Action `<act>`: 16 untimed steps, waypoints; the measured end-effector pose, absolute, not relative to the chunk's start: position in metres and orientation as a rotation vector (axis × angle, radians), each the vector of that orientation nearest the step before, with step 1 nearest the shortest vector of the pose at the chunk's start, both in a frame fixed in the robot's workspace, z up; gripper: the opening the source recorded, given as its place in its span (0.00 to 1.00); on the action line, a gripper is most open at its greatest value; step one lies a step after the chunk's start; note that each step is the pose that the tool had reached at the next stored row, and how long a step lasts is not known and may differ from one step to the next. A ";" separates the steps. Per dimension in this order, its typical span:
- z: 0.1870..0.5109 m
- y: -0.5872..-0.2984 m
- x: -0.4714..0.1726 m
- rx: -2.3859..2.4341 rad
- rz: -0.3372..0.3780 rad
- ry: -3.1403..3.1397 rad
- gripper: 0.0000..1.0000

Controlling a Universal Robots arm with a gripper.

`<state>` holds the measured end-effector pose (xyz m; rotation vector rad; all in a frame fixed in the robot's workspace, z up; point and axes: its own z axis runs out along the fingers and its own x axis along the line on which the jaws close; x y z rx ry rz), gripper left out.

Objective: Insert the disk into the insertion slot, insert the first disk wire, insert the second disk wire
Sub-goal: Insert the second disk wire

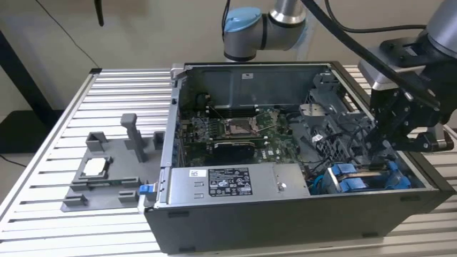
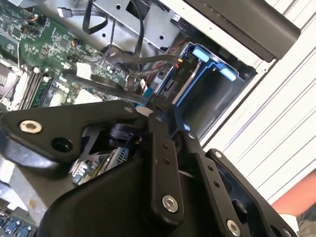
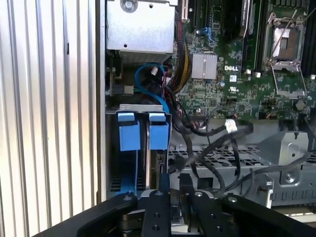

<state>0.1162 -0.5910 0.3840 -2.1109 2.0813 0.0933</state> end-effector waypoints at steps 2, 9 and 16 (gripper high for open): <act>0.384 -0.590 0.116 -2.110 0.091 2.080 0.30; 0.395 -0.585 0.111 -2.108 0.093 2.078 0.30; 0.395 -0.564 0.090 -2.107 0.087 2.076 0.30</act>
